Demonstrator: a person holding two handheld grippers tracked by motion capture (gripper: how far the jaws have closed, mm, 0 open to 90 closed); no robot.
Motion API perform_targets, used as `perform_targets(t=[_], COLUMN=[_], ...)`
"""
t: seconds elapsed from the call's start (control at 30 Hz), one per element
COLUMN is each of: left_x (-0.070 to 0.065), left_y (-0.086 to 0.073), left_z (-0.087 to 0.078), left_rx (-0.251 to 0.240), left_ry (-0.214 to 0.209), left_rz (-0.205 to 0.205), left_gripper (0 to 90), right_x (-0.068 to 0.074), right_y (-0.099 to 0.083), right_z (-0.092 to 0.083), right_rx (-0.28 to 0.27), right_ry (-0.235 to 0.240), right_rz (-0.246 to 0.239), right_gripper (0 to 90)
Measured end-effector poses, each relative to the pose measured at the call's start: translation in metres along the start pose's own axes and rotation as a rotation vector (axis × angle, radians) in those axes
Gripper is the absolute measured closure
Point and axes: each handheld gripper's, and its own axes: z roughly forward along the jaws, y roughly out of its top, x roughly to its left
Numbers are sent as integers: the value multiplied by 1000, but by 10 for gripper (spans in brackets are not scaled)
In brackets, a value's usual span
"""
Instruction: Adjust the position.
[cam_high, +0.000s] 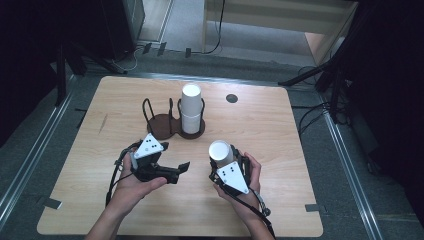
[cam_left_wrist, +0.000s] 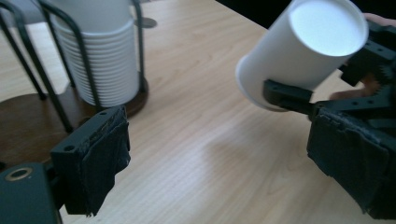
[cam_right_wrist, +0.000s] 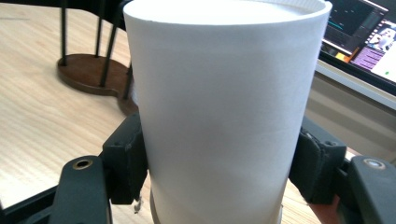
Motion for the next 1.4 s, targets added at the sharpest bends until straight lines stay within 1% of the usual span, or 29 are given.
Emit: perform_targets(t=[0.13,0.27,0.33,0.37,0.43,0.47,0.53,0.57,0.63,0.8,0.87,0.93,1.07,1.2,1.27,1.4], left_x=[-4,-8,-10,-11,-13,-14,-15,-15,-17,-20,-21,-21,-21,-23,-25,-27], left_y=[2,3,3,3,3,3,3,3,3,3,3,3,3,4,4,3], left_z=[2,5,7,8,9,10,11,11,11,12,12,12,11,11,12,13], left_rx=[48,84,94,99,104,109,109,115,115,122,118,119,125,121,124,130], left_ry=[-30,-32,-41,-40,-25,-26,-31,-36,-49,-61,-65,-73,-79,-93,-99,-101], left_rz=[-2,6,5,9,6,9,10,13,13,29,27,30,41,40,48,53], left_gripper=[63,73,75,77,118,126,131,132,133,137,137,138,145,148,153,165], right_x=[7,13,17,19,22,24,27,29,31,37,39,41,43,44,46,49], right_y=[0,-1,-1,-1,-1,-1,-2,-2,-2,-3,-3,-3,-3,-4,-3,-3], right_z=[-1,-1,-1,-1,-1,-2,-2,-2,-2,-3,-3,-4,-4,-4,-5,-6], right_rx=[-6,-11,-12,-15,-19,-19,-20,-19,-22,-35,-34,-39,-38,-41,-44,-56], right_ry=[13,26,37,44,56,63,72,76,86,100,110,117,123,131,135,153], right_rz=[-16,-33,-43,-50,-58,-61,-69,-63,-73,-91,-87,-100,-96,-106,-110,-121], right_gripper=[307,307,307,307,307,307,307,307,307,307,308,308,308,308,307,307])
